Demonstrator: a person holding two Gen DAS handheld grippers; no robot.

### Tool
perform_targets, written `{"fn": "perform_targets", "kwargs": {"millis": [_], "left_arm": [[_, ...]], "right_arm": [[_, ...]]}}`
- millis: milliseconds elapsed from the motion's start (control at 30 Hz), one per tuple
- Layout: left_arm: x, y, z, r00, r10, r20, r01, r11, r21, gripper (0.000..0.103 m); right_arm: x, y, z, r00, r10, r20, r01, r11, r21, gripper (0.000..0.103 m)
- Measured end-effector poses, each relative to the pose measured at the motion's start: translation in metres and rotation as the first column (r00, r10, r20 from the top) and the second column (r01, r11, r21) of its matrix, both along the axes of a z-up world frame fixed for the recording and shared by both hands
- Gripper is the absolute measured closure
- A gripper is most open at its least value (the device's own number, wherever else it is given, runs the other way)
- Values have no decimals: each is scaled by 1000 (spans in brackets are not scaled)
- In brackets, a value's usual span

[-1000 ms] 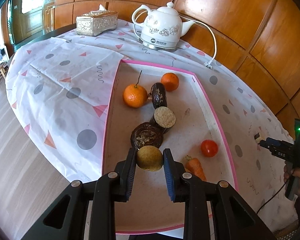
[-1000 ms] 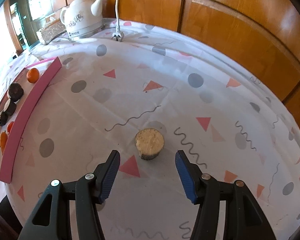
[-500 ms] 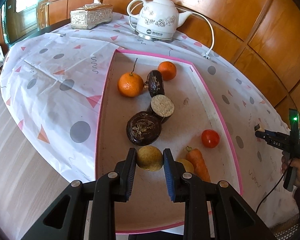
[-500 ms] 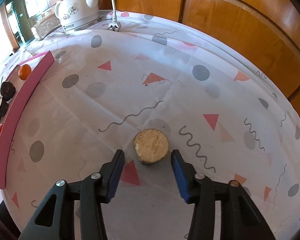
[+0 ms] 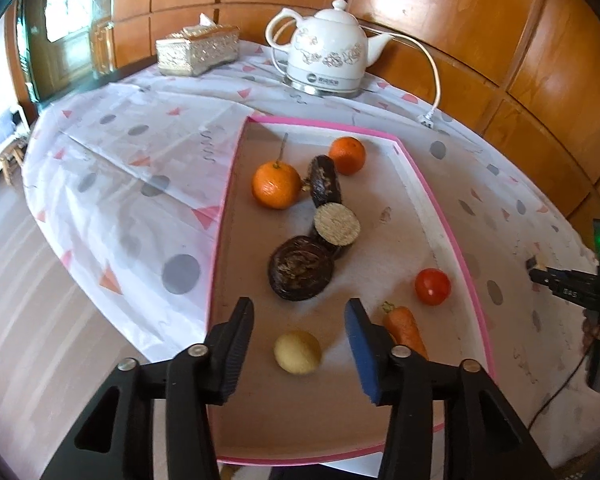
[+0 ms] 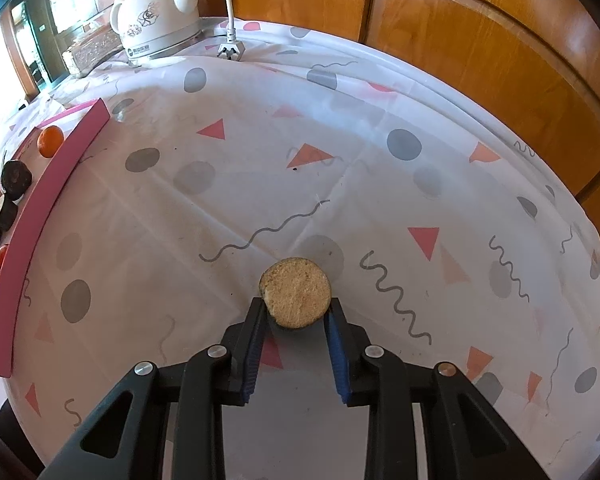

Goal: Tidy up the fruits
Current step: 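Close the right tool on the pale log slice and lift it, then carry the pale log slice into the pink tray and open the right tool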

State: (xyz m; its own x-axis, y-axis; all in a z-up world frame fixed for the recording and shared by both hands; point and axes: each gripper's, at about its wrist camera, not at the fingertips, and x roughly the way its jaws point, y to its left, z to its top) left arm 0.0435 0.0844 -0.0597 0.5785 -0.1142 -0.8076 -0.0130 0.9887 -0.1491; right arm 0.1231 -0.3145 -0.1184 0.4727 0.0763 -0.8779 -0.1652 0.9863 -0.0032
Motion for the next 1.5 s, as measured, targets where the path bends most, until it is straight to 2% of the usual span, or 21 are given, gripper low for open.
{"fn": "perform_targets", "kwargs": {"millis": [100, 167, 267, 867, 1367, 1500], "left_arm": [[-2, 1, 5, 999, 24, 21, -25, 999, 30, 48], [-4, 2, 9, 998, 40, 40, -42, 998, 37, 38], [-5, 3, 14, 996, 53, 66, -57, 997, 54, 32], [-19, 0, 40, 983, 55, 173, -72, 993, 92, 23], [-23, 13, 45, 975, 114, 191, -127, 990, 60, 21], [-23, 20, 43, 970, 147, 193, -161, 985, 60, 14]], "right_arm": [[-1, 1, 1, 1000, -7, -4, 7, 1000, 5, 74], [-4, 2, 1, 1000, -4, -6, 5, 1000, 18, 74], [-11, 9, 1, 1000, 10, -4, -10, 999, 30, 74], [-47, 72, 4, 990, 143, 4, -143, 987, 68, 74], [-67, 101, 9, 978, 208, 1, -206, 971, 120, 74], [-73, 106, 15, 974, 226, 5, -224, 966, 130, 74]]}}
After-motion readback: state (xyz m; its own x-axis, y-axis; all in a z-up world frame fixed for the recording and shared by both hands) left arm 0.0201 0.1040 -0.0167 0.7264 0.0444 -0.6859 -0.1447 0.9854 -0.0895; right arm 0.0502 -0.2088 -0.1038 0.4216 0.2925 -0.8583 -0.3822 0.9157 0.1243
